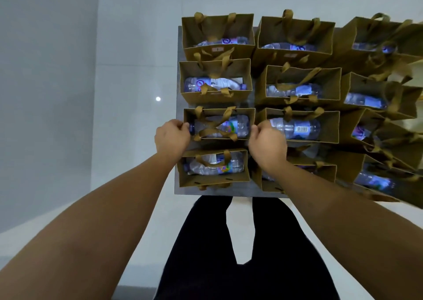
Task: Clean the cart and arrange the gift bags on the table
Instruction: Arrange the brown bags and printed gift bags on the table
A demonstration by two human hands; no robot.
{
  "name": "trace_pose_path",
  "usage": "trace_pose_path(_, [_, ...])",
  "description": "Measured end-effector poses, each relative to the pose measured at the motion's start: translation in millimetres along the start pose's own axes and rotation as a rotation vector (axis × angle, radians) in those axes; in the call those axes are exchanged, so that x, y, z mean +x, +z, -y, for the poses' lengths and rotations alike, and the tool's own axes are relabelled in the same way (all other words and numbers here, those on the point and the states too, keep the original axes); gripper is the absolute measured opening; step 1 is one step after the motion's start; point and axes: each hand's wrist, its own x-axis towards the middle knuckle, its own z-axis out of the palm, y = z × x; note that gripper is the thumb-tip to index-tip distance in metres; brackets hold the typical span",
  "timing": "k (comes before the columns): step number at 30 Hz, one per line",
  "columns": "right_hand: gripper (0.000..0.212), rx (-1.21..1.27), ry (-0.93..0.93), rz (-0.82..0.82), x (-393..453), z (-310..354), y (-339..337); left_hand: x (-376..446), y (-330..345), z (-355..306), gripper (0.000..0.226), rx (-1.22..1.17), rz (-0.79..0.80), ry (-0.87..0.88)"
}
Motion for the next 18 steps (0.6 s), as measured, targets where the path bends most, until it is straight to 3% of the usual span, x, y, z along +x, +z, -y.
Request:
trace_pose_path(4, [0.023, -0.030, 0.003, 0.157, -34.3, -10.5, 10.1, -33.4, 0.5, 21.6, 0.036, -0.042, 0.059, -0.034])
trace_pose_path(8, [0.024, -0.140, -0.013, 0.334, -46.1, -11.7, 23.5, -47.1, 13.2, 47.4, 0.028, 0.033, 0.276, -0.091])
trace_pose_path(18, [0.019, -0.127, 0.067, 0.380, -55.7, -16.2, 27.9, -27.6, 12.3, 44.1, 0.021, 0.281, 0.306, -0.043])
